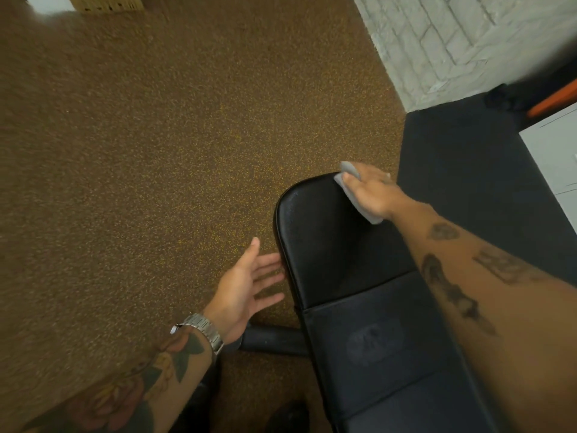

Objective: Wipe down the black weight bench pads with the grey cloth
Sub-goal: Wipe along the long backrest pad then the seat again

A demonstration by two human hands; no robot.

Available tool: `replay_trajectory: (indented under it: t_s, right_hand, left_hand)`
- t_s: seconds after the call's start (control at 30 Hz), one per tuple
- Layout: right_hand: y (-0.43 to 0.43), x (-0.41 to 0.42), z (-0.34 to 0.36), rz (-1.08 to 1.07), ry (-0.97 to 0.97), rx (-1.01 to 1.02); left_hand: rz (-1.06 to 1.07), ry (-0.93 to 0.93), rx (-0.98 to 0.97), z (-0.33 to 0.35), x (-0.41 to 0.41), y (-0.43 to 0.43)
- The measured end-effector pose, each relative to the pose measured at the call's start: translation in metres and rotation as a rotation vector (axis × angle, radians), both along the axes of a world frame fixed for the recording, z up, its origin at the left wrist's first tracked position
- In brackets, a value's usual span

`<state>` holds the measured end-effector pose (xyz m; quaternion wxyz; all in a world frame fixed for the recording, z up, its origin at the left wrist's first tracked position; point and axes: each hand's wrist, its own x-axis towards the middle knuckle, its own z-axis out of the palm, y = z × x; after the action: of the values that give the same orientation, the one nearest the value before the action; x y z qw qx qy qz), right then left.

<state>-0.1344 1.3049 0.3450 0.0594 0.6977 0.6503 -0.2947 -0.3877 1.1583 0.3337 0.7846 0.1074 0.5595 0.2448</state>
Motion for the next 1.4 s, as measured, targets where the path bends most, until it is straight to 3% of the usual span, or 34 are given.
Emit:
replay_trajectory:
  t_s: [0.17, 0.33, 0.47, 0.53, 0.63, 0.8, 0.93, 1.03, 1.13, 1.23, 1.4]
  right_hand:
    - [0.001, -0.078, -0.006, 0.453, -0.116, 0.016]
    - [-0.06, -0.118, -0.002, 0.842, -0.203, 0.127]
    - [-0.118, -0.123, 0.008, 1.125, -0.371, 0.045]
    - [-0.143, -0.116, 0.01, 1.209, -0.354, -0.016]
    - [-0.15, -0.094, -0.003, 1.206, -0.157, 0.048]
    - [-0.104, -0.088, -0.022, 1.052, -0.22, 0.211]
    - [-0.059, -0.089, -0.027, 0.586, -0.112, 0.318]
    - [-0.03, -0.062, -0.022, 0.181, -0.009, 0.272]
    - [-0.017, -0.015, -0.012, -0.172, -0.043, 0.184]
    - [-0.033, 0.02, -0.004, -0.533, 0.135, -0.004]
    - [-0.099, 0.043, 0.006, -0.648, 0.19, -0.027]
  left_hand:
    - [-0.055, 0.008, -0.041, -0.005, -0.003, -0.01]
    - [-0.017, 0.068, -0.063, -0.007, -0.016, -0.014]
    - [0.007, 0.102, -0.07, -0.01, -0.027, -0.014]
    - [0.006, 0.105, -0.066, -0.012, -0.028, -0.013]
    - [0.019, 0.082, -0.071, -0.015, -0.025, -0.012]
    - [0.073, 0.011, -0.06, -0.015, -0.01, -0.011]
    - [0.067, -0.002, -0.044, -0.012, 0.001, -0.005]
    - [0.046, 0.004, -0.038, -0.012, 0.005, -0.003]
    - [0.029, -0.013, -0.044, -0.014, 0.002, -0.004]
    - [0.024, -0.022, -0.051, -0.016, 0.001, -0.004]
    - [0.036, -0.027, -0.055, -0.017, 0.0, -0.004]
